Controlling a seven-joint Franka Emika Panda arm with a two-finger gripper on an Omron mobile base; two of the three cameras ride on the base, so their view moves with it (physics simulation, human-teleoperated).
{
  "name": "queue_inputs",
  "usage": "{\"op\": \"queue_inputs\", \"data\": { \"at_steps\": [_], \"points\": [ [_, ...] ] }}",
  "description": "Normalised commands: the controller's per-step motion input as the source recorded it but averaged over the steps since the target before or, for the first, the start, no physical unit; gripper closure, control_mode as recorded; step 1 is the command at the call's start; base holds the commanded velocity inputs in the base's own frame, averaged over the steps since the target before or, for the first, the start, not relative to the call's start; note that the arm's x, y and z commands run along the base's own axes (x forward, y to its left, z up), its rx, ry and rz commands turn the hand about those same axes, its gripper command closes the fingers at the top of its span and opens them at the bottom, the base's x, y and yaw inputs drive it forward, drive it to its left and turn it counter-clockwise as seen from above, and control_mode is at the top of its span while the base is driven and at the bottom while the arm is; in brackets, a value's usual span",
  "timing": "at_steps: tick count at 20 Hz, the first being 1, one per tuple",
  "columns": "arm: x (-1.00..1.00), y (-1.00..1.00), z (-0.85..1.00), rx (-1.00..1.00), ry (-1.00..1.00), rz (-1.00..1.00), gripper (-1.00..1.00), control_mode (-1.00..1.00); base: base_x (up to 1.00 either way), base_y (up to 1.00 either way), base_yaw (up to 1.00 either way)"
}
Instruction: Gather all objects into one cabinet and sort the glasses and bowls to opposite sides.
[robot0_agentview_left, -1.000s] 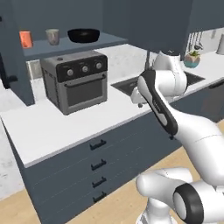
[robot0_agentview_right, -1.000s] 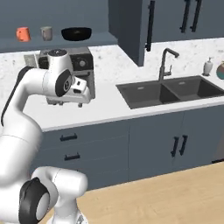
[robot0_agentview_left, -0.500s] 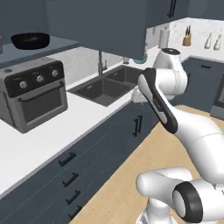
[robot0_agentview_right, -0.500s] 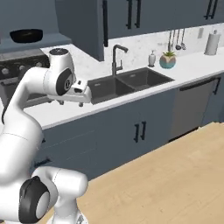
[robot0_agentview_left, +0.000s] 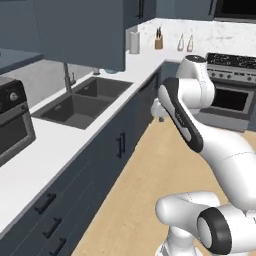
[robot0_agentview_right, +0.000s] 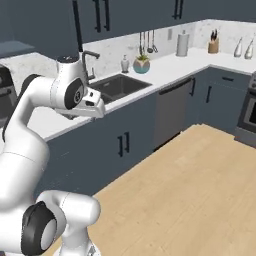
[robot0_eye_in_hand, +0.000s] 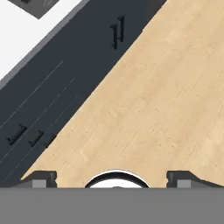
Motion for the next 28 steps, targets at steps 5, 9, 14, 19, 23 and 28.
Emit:
{"op": "queue_inputs", "data": {
  "at_steps": [5, 9, 14, 19, 23, 28],
  "points": [
    [0.0, 0.0, 0.0, 0.0, 0.0, 0.0, -1.0, 1.0, -0.27, -0.35, -0.38],
    [0.0, 0.0, 0.0, 0.0, 0.0, 0.0, -1.0, 1.0, -0.29, -0.45, -0.36],
    [0.0, 0.0, 0.0, 0.0, 0.0, 0.0, -1.0, 1.0, -0.31, -0.57, -0.33],
    [0.0, 0.0, 0.0, 0.0, 0.0, 0.0, -1.0, 1.0, -0.36, -0.64, -0.29],
    [0.0, 0.0, 0.0, 0.0, 0.0, 0.0, -1.0, 1.0, -0.35, -0.68, -0.24],
    [0.0, 0.0, 0.0, 0.0, 0.0, 0.0, -1.0, 1.0, -0.06, -0.65, -0.2]
  ]
}}
